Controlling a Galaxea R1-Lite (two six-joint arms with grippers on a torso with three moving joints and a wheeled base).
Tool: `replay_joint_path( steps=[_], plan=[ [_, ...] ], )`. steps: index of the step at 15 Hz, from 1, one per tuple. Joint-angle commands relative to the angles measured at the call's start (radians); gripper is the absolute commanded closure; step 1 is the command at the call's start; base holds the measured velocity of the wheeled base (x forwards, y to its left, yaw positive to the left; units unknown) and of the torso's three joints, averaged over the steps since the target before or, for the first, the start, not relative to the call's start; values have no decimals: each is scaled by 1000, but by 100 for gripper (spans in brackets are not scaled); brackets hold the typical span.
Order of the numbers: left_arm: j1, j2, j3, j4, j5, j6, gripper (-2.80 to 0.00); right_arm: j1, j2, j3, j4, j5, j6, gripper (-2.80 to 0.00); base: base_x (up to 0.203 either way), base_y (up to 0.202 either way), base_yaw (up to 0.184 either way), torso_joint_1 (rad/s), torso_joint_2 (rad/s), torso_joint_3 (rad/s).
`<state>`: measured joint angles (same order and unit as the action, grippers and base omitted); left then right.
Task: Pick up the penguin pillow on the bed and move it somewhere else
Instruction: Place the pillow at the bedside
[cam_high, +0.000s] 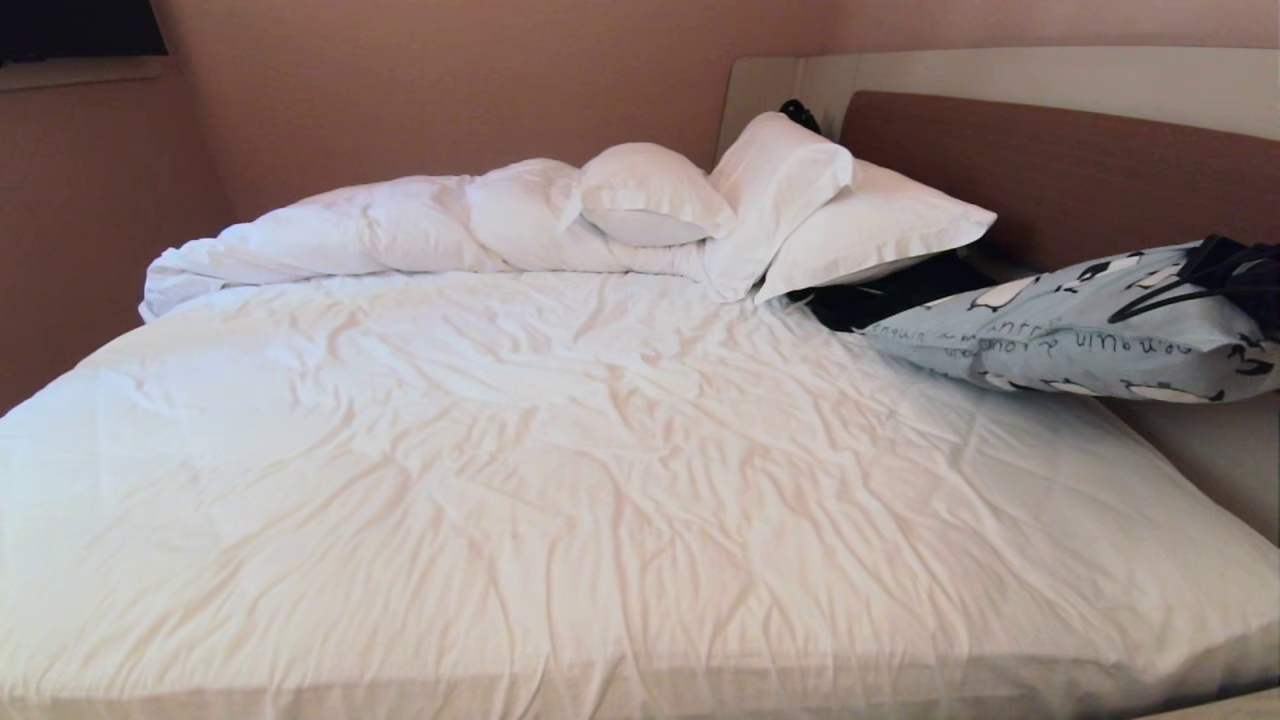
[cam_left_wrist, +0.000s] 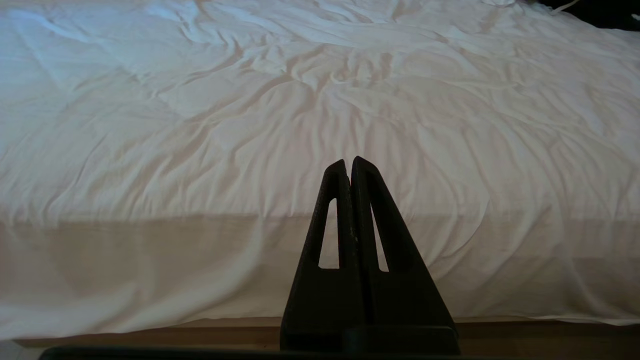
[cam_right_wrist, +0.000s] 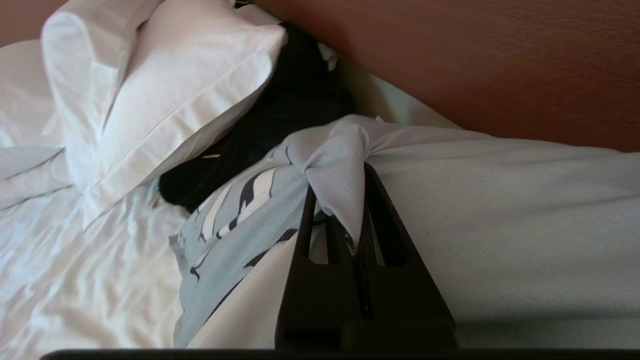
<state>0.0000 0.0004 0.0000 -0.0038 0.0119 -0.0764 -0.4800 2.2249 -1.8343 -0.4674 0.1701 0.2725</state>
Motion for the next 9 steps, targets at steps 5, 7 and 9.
replay_joint_path(
  steps=[5,7,9],
  plan=[
    [0,0,3,-1,0,0,0,28,35,-82,0,-62,46,0,0,0,0,0,0,0],
    [0,0,3,-1,0,-2,0,35,52,-88,0,-62,47,0,0,0,0,0,0,0],
    [0,0,3,-1,0,0,0,36,79,-88,-2,-61,45,0,0,0,0,0,0,0]
  ],
)
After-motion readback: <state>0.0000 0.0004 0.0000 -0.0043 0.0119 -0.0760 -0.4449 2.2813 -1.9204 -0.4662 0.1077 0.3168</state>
